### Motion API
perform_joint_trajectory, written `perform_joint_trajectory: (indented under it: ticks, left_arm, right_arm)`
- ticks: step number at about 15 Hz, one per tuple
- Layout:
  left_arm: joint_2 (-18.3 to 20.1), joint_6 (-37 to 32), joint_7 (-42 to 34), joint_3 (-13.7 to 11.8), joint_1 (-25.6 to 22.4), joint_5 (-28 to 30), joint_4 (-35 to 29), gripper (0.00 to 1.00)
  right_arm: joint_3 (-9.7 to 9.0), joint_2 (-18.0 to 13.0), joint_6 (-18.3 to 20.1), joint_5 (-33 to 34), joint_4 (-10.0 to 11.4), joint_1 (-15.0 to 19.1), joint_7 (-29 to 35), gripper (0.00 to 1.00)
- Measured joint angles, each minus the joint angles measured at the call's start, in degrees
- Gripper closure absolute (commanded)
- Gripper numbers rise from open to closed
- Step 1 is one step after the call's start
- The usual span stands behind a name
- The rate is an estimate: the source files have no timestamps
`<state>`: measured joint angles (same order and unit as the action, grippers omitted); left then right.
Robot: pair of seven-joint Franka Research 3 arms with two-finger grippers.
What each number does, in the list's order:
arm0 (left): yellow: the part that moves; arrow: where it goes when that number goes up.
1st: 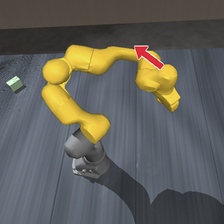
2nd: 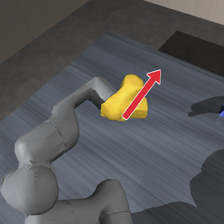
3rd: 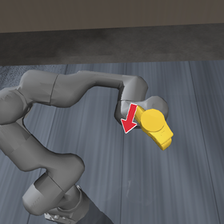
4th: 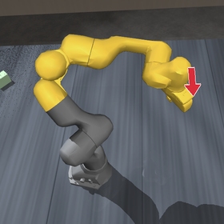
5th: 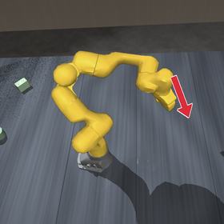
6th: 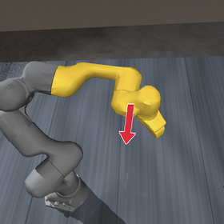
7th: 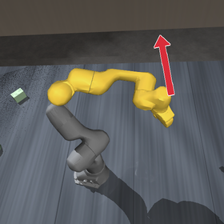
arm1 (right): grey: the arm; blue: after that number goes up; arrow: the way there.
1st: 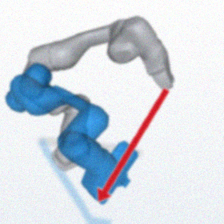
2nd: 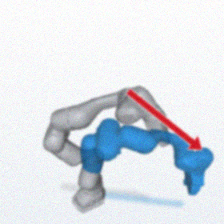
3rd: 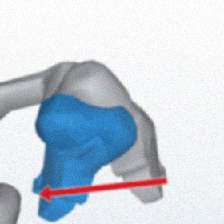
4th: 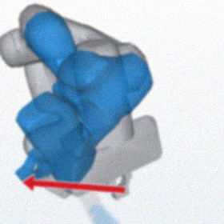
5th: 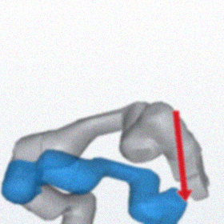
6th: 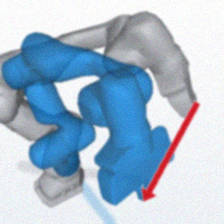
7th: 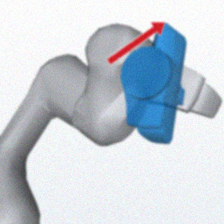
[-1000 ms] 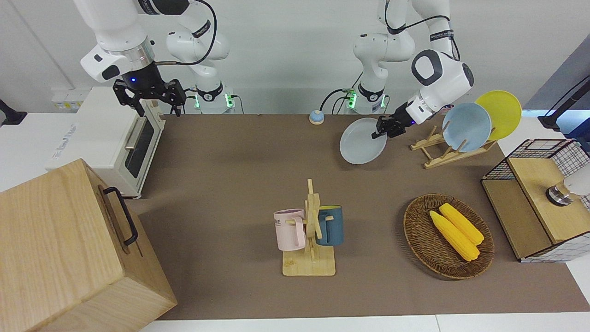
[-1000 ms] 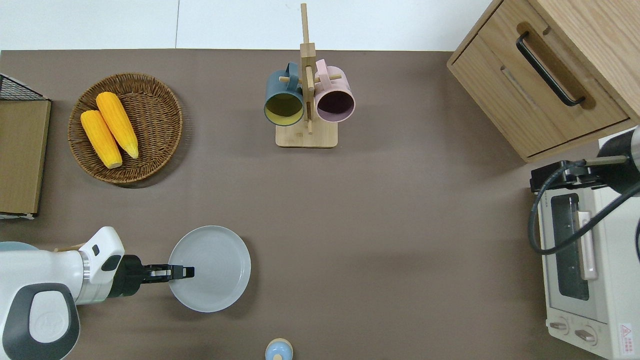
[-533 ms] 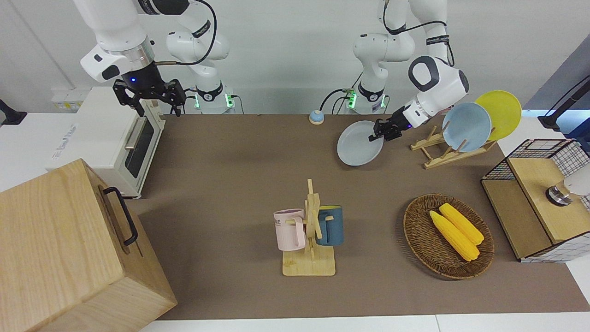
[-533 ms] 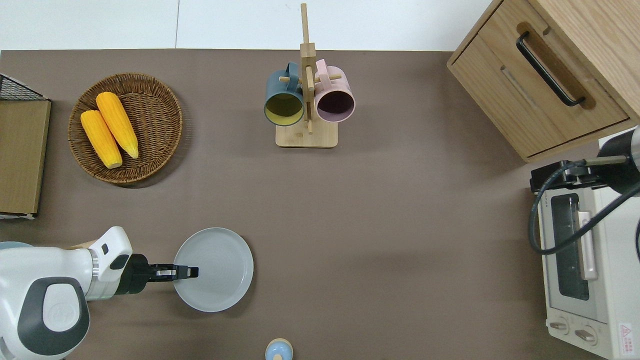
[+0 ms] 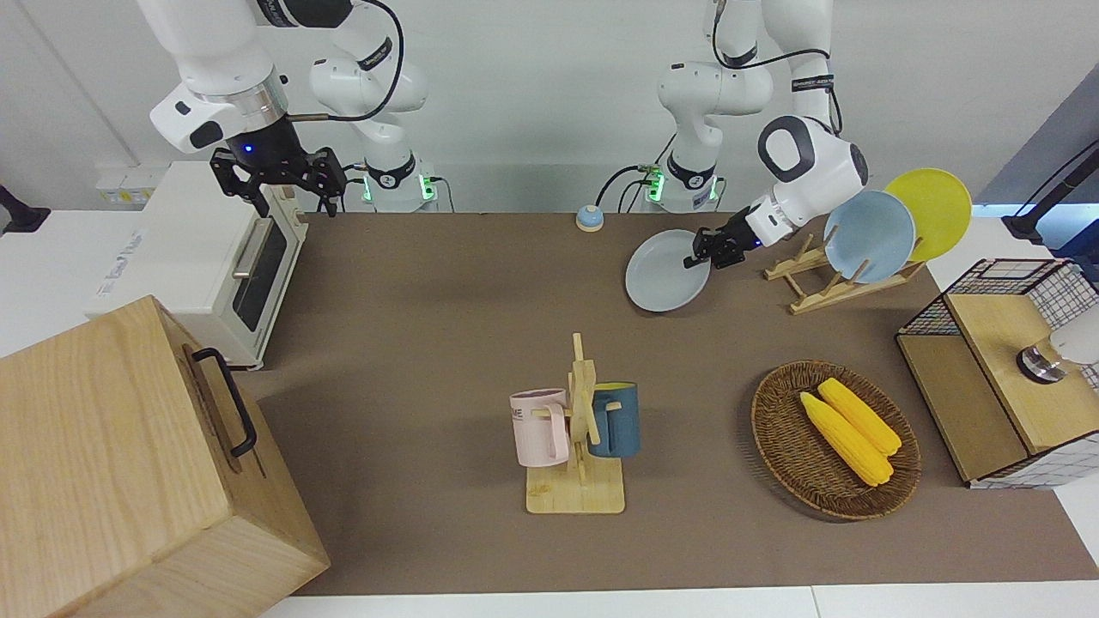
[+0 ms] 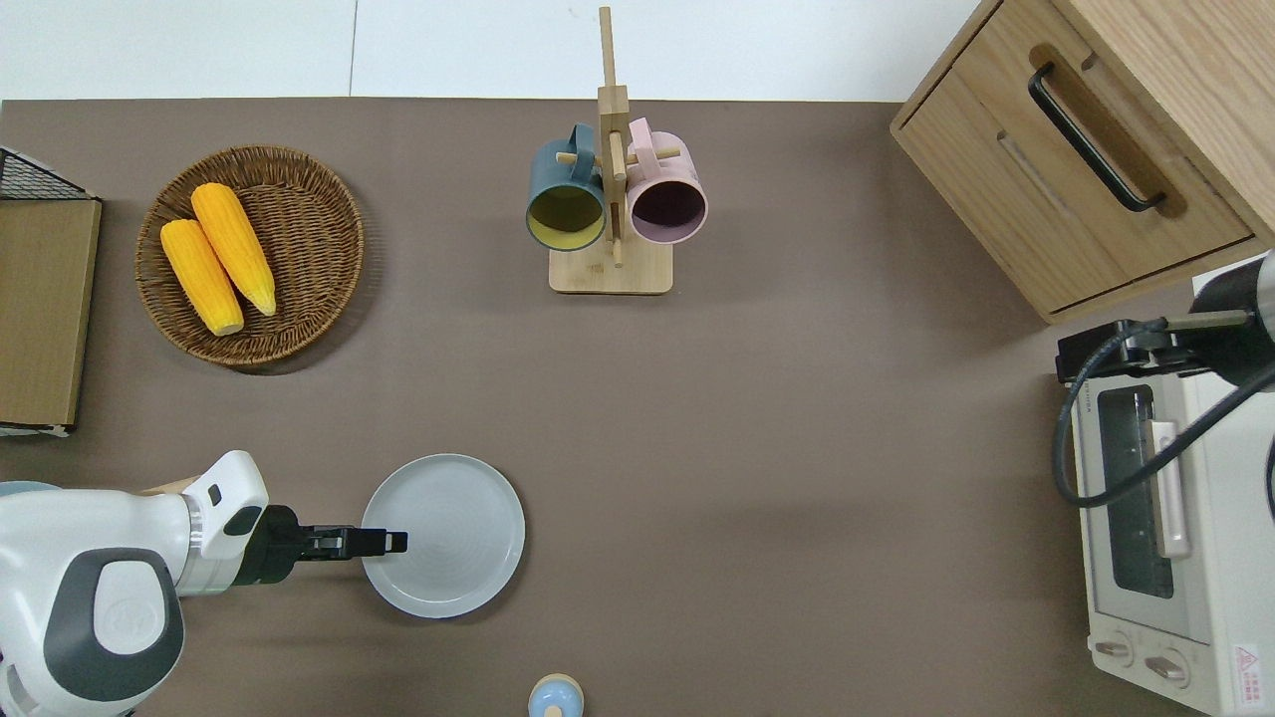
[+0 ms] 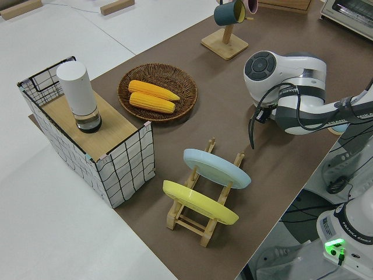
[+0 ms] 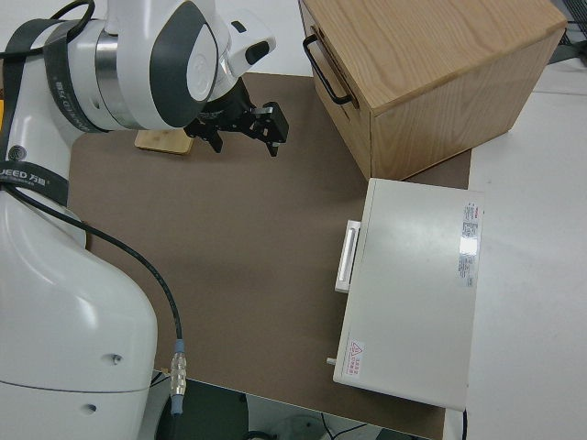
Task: Pick gray plate from low plate rack and place it on table with left arm
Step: 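Open the left gripper and withdraw it from the plate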
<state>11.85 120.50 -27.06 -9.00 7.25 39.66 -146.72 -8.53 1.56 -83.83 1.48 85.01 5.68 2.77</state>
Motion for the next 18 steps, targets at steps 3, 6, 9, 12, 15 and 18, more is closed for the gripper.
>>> perform_joint_trajectory:
  ticks: [3,6,9,12,15,18]
  left_arm:
    - [0.0,0.2,-0.1,0.3,0.0,0.0,0.1,0.0]
    - [0.0,0.6,-0.1,0.4,0.0,0.0,0.6,0.0]
    - [0.2,0.8,0.2,0.3,0.0,-1.3,2.3,0.0]
    - [0.4,0.1,5.4,0.4,0.0,-8.3,5.7,0.0]
    - [0.8,-5.9,11.8,0.5,0.0,-15.6,12.4,0.0]
    - [1.0,-13.6,15.3,0.4,0.0,-21.0,20.2,0.0]
  right_arm:
    - [0.0,0.0,0.0,0.0,0.0,0.0,0.0,0.017]
    - [0.0,0.0,0.0,0.0,0.0,0.0,0.0,0.017]
    - [0.0,0.0,0.0,0.0,0.0,0.0,0.0,0.017]
    - [0.0,0.0,0.0,0.0,0.0,0.0,0.0,0.017]
    - [0.0,0.0,0.0,0.0,0.0,0.0,0.0,0.017]
    - [0.0,0.0,0.0,0.0,0.0,0.0,0.0,0.017]
